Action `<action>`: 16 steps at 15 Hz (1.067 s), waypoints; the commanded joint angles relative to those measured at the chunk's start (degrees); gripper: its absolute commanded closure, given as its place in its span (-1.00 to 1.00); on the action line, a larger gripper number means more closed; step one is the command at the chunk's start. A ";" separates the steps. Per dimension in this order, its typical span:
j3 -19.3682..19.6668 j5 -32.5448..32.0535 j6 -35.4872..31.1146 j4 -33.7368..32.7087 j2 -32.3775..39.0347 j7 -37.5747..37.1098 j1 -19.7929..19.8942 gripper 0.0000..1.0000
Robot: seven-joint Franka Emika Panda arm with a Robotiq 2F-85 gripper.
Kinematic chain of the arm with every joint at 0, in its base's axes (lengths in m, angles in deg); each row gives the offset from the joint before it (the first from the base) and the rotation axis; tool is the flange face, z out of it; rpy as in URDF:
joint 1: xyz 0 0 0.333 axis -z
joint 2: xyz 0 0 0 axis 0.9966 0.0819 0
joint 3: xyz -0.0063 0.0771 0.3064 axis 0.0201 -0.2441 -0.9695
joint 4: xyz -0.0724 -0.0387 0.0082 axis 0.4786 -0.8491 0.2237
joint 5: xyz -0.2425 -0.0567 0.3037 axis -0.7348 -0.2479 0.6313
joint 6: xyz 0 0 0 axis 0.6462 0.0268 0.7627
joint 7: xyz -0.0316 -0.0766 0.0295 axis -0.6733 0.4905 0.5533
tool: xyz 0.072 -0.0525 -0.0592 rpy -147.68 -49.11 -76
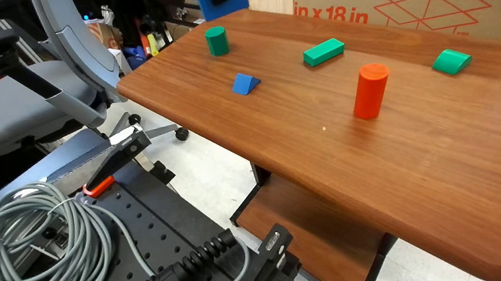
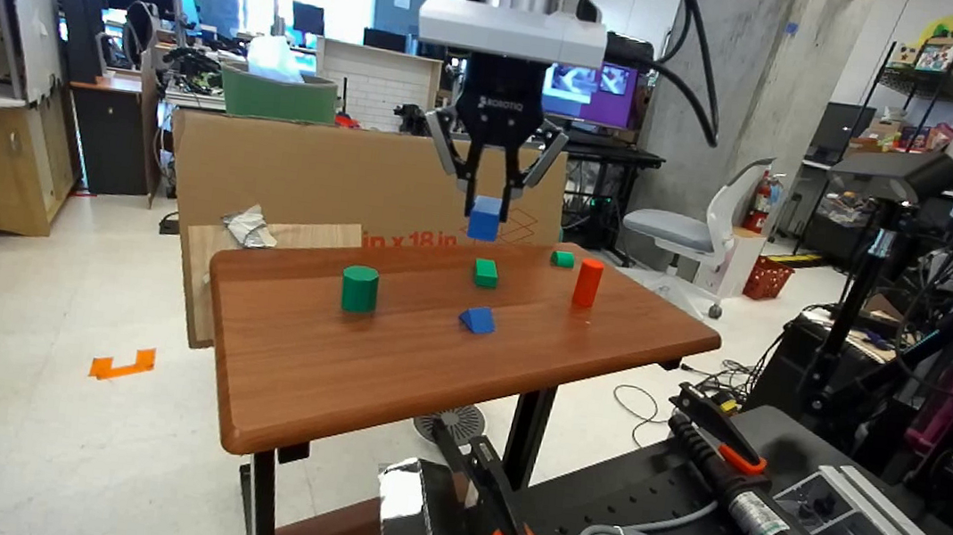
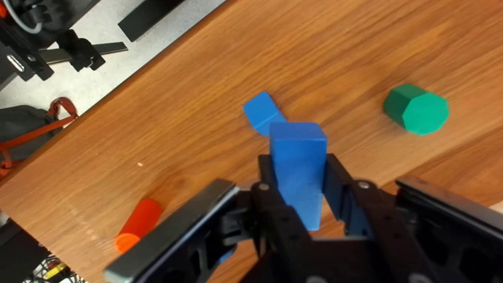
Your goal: Move the blue block to the right
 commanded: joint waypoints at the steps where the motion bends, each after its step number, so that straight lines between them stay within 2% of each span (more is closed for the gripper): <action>1: 1.34 0.32 -3.02 2.98 -1.85 1.99 3.28 0.83; 8: 3.33 1.90 -4.43 3.60 2.31 5.24 7.01 0.83; 16: 6.85 -2.51 -5.60 0.26 9.94 1.23 5.75 0.83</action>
